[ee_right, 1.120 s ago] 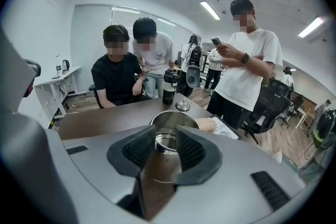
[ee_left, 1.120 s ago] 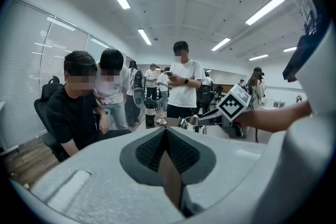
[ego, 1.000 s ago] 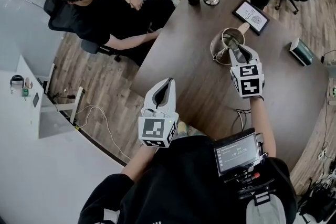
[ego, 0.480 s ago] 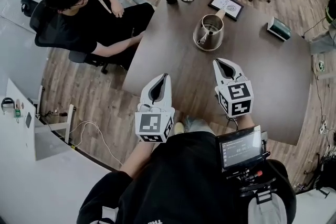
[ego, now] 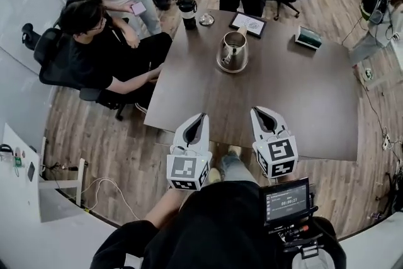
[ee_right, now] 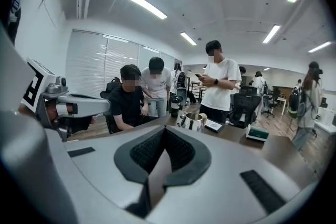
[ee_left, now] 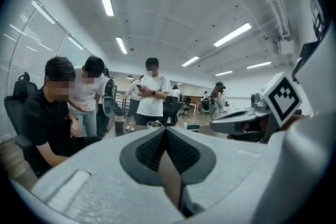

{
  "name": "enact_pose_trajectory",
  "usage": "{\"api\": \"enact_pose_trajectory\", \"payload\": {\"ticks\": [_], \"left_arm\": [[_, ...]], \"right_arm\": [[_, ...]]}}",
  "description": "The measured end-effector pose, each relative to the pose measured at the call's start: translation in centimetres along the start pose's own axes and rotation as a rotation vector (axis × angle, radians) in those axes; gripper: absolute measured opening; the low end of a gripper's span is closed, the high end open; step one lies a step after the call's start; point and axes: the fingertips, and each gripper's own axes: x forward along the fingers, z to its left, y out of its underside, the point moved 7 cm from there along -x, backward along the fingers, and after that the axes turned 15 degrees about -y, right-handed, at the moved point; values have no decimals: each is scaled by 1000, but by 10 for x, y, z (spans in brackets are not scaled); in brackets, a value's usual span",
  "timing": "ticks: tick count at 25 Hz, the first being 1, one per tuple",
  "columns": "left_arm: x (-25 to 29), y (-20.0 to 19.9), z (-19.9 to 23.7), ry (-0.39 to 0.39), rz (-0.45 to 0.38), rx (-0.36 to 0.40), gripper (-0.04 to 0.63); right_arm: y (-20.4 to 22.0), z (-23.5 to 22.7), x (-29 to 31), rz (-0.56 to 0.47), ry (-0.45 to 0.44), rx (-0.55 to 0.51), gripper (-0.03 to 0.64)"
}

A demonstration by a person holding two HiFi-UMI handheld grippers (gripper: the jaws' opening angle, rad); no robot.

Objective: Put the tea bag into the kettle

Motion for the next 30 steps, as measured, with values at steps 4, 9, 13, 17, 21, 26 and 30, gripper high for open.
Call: {"api": "enact_pose_trajectory", "payload": {"ticks": [4, 9, 13, 17, 21, 26, 30], "left_arm": [[-18, -2, -24, 77, -11, 7, 3], [-36, -6, -50, 132, -20, 13, 2], [-42, -5, -62, 131, -17, 7, 3], [-42, -8, -77, 123, -16, 11, 2], [-40, -13, -92, 109, -19, 14, 2], [-30, -16, -103, 91, -22, 26, 3], [-25, -16, -114, 90, -17, 34, 2]], "right_arm": [[11, 18, -38, -8, 48, 27, 6], [16, 29, -69, -16, 72, 51, 6], [17, 28, -81, -38, 82, 65, 6], [16, 21, -90, -46, 68, 65, 6], [17, 11, -97, -47, 52, 72, 6], [12, -6, -95, -55, 33, 59, 6], [11, -16, -97, -67, 26, 54, 6]]}}
